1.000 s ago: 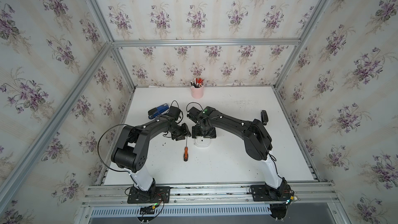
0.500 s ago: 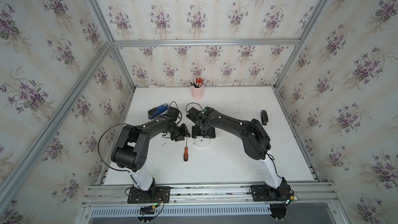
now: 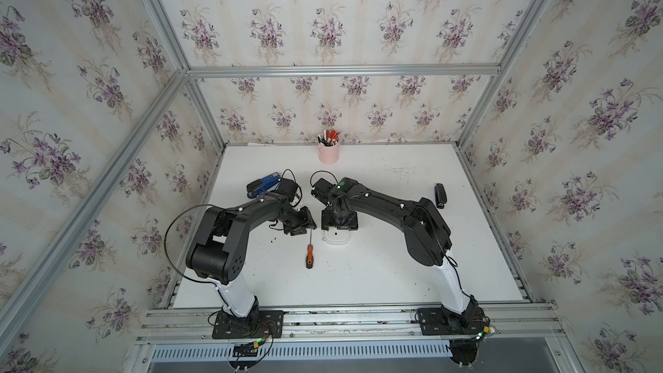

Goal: Remove the battery from the alarm
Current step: Remove the cover from the alarm.

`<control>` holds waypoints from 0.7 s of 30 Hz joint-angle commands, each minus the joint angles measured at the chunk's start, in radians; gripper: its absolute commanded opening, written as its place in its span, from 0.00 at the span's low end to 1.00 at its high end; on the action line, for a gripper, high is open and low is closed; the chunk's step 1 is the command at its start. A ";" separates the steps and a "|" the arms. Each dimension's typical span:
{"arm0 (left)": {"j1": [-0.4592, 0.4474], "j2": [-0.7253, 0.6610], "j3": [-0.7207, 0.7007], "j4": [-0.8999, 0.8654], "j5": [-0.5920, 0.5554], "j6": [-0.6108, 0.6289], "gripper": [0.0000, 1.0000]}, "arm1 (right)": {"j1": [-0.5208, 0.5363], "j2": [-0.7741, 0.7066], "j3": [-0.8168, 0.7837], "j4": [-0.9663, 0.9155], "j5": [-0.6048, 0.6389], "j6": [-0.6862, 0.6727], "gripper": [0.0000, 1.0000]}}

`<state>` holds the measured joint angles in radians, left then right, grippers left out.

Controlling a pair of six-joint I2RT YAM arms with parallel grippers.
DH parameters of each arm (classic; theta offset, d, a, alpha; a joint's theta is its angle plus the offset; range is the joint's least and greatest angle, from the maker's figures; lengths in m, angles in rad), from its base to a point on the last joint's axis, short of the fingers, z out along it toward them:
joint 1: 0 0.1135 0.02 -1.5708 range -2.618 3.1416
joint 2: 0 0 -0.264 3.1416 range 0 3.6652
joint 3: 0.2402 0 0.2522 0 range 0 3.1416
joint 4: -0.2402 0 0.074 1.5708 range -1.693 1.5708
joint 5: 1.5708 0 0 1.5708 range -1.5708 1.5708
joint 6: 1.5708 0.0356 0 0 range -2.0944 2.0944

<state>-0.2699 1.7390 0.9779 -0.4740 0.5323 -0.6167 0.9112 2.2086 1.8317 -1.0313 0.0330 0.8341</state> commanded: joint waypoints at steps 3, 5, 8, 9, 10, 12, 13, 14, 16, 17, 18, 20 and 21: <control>0.000 0.001 0.007 0.020 0.029 0.008 0.48 | -0.001 0.013 -0.012 0.017 -0.001 -0.004 0.76; 0.000 -0.002 0.006 0.031 0.045 0.006 0.48 | -0.002 0.003 -0.014 0.031 -0.004 -0.003 0.81; -0.001 0.002 0.002 0.047 0.067 -0.007 0.47 | -0.003 -0.003 -0.017 0.047 -0.016 0.000 0.83; -0.002 0.005 0.001 0.050 0.066 -0.010 0.47 | -0.004 -0.001 -0.018 0.049 -0.018 0.000 0.83; -0.003 0.008 -0.002 0.054 0.066 -0.012 0.47 | -0.004 0.001 -0.018 0.049 -0.020 0.000 0.84; -0.003 0.012 -0.007 0.060 0.070 -0.014 0.46 | -0.005 0.004 -0.017 0.052 -0.023 0.000 0.84; -0.005 0.014 -0.010 0.063 0.072 -0.014 0.46 | -0.005 0.006 -0.018 0.053 -0.026 -0.001 0.84; -0.006 0.014 -0.010 0.064 0.072 -0.015 0.46 | -0.005 0.006 -0.019 0.053 -0.025 0.000 0.84; -0.008 0.017 -0.012 0.064 0.072 -0.013 0.46 | -0.005 0.007 -0.019 0.058 -0.027 0.000 0.84; -0.008 0.018 -0.013 0.066 0.072 -0.012 0.46 | -0.006 0.007 -0.020 0.060 -0.027 0.001 0.84; -0.009 0.019 -0.015 0.069 0.074 -0.014 0.46 | -0.006 0.008 -0.020 0.064 -0.030 0.002 0.84; -0.011 0.023 -0.018 0.072 0.077 -0.016 0.46 | -0.007 0.004 -0.020 0.069 -0.033 0.005 0.85; -0.013 0.025 -0.017 0.073 0.077 -0.017 0.46 | -0.007 0.002 -0.020 0.071 -0.032 0.005 0.86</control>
<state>-0.2806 1.7580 0.9619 -0.4179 0.5980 -0.6296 0.9031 2.2009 1.8179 -1.0111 0.0097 0.8341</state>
